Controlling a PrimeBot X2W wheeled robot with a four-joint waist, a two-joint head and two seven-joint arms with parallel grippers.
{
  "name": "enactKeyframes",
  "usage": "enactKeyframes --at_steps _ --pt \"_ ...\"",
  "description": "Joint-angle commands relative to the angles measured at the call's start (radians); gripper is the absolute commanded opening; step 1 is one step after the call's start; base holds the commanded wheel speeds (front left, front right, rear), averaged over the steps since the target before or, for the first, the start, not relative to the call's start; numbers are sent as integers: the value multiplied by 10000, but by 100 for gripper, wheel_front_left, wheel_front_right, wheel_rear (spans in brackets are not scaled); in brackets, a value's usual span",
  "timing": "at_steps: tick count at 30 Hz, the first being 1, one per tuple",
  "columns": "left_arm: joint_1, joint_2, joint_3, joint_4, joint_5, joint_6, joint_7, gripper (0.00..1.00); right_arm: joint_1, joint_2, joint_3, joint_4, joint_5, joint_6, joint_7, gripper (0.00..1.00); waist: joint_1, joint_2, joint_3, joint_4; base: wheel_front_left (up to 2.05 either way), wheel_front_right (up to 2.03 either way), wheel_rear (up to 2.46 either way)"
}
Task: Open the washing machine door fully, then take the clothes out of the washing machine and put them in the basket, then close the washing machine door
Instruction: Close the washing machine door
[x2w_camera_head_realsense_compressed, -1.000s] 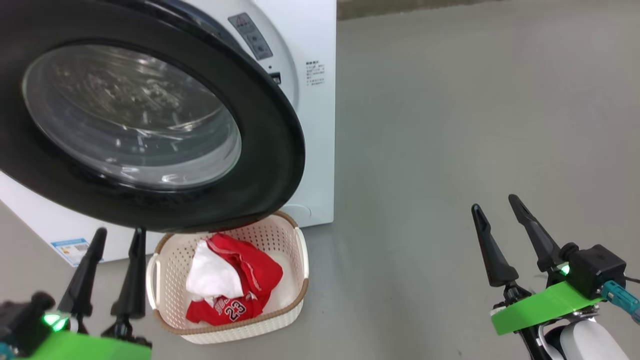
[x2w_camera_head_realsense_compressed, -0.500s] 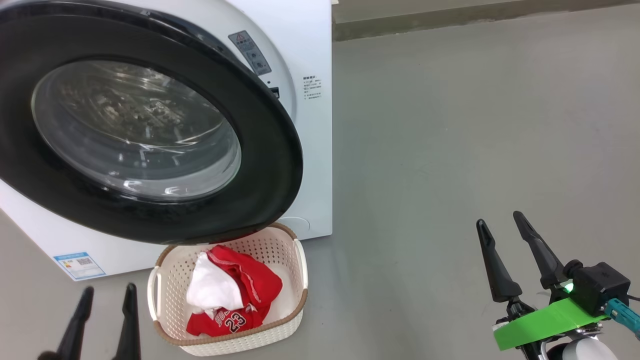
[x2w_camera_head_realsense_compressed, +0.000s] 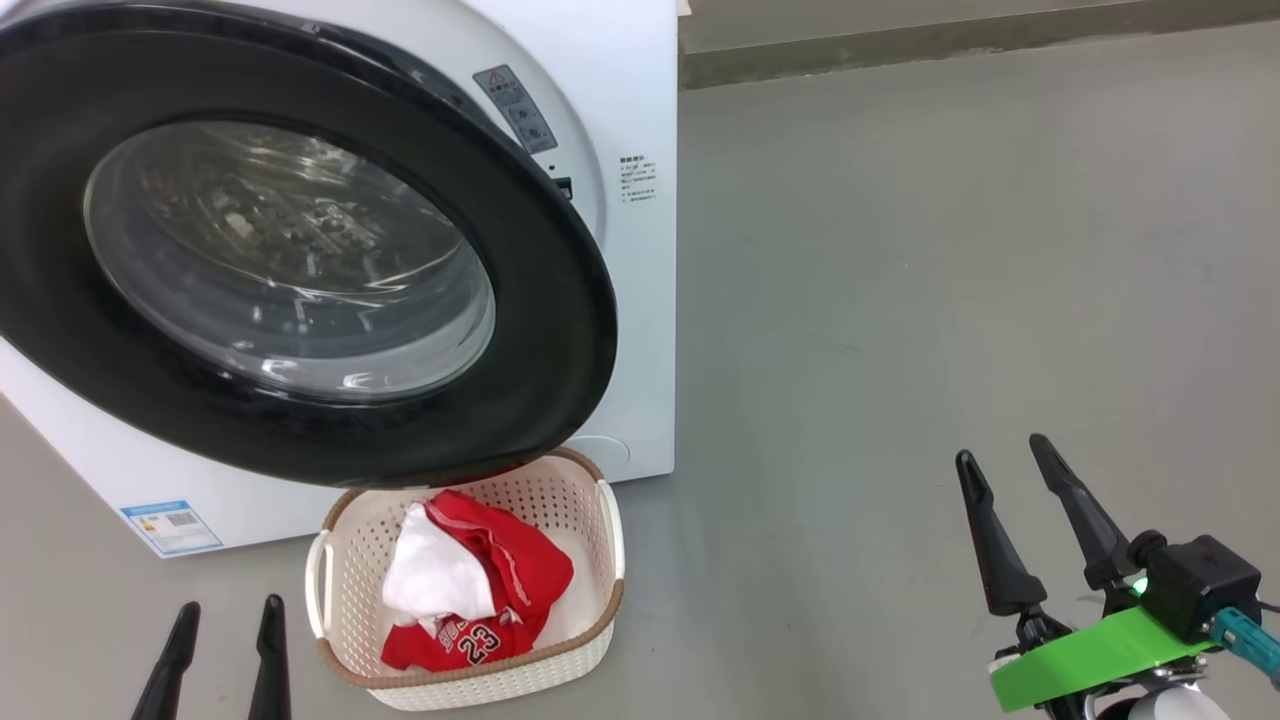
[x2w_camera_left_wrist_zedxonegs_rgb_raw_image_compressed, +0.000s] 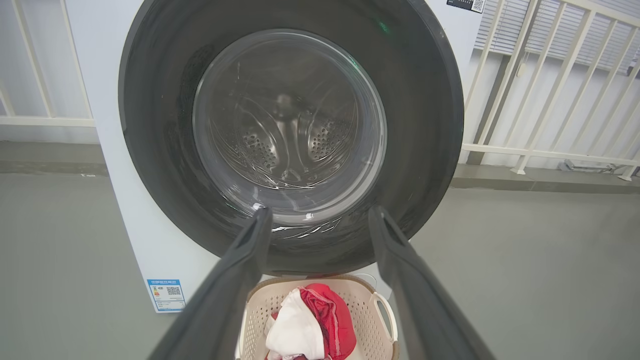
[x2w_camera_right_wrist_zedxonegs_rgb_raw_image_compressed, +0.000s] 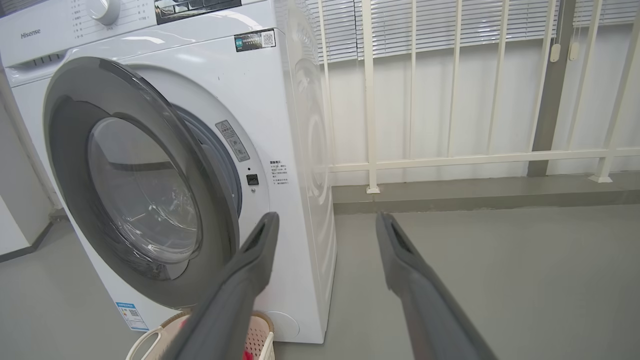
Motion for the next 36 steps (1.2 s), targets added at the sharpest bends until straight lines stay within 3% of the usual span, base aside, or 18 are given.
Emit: enactKeyframes --at_steps 1,11,12,13,14,24,36 --pt "-212 99 385 -171 130 -62 -120 100 -131 -161 194 -220 -90 65 -65 100 0 -1 12 14 0 0 0" --pt "-210 -14 458 -66 385 -124 -120 100 -317 -231 223 -33 -245 65 -65 100 0 -1 78 84 0 0 0" --pt "-214 -26 451 -66 401 -126 -120 100 -352 -263 273 38 -276 65 -65 45 0 -1 90 103 0 0 0" --pt "-215 -37 441 -68 421 -128 -120 100 -396 -290 332 136 -287 65 -65 4 0 -1 104 124 0 0 0" --pt "-221 -53 421 -57 436 -130 -120 100 -460 -310 379 229 -273 65 -65 0 0 -1 145 167 0 0 0" --pt "-436 -165 114 -105 495 -139 -120 100 -1585 -444 1084 1911 -79 65 -65 0 0 -1 416 786 0 0 0" --pt "-1575 -299 -784 -369 574 -142 -120 100 -4686 -163 2804 3934 537 65 -65 0 0 -1 1527 1861 0 0 0"
